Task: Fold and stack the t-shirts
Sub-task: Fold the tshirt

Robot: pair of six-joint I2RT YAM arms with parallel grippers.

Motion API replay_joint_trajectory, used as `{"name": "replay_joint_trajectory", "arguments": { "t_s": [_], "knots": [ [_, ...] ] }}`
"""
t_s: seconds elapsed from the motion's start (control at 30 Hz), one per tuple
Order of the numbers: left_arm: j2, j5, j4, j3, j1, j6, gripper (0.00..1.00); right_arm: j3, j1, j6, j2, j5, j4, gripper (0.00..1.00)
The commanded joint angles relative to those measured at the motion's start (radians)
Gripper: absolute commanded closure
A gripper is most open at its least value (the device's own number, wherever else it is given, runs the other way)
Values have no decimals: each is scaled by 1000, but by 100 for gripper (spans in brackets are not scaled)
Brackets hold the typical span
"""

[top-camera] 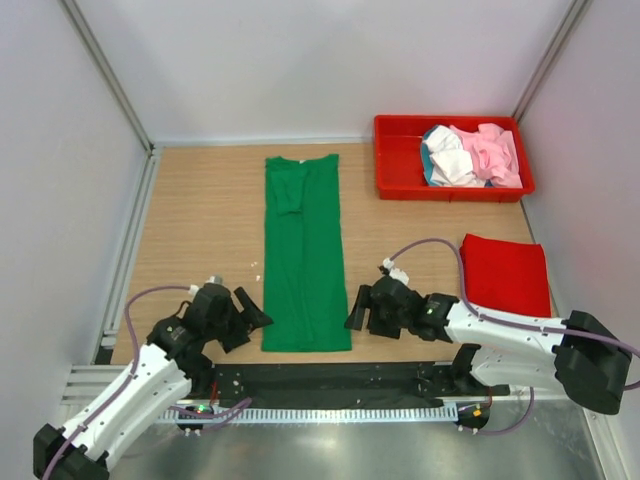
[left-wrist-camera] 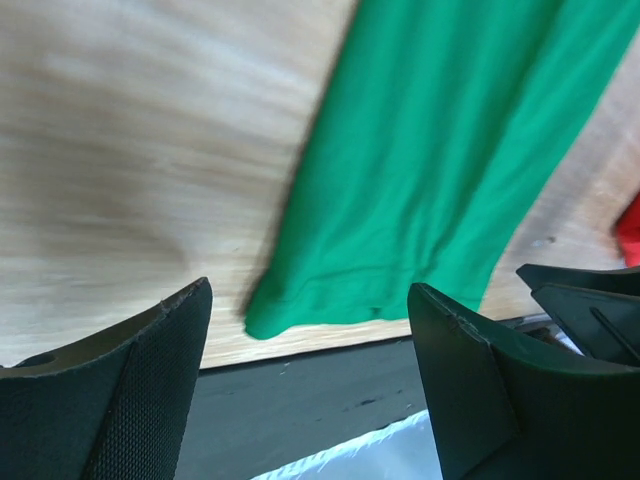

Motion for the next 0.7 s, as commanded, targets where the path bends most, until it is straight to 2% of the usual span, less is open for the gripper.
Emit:
{"name": "replay_joint_trajectory", "arguments": {
  "t_s": [0.0,0.2,0.23,0.3,0.47,0.6,0.67],
  "knots": [
    [-25,-9,-9,-38,-43,-88,20,-68,67,167,9,32,74,27],
    [50,-31,40,-49,-97,-98,24,-72,102,193,38,40,91,35],
    [69,-22,75,-54,-102,-95,30,-70,104,198,46,38,94,36],
    [138,-16,94,-55,-128,-101,34,-67,114,207,63,37,96,37],
    [201,-100,97,-41,-218,-145,41,-75,131,237,74,43,87,46],
    [222,-120,76,-22,-230,-138,50,-67,136,250,66,41,42,53],
    [216,-132,39,-17,-229,-138,50,-66,144,257,58,37,34,53]
  ]
}}
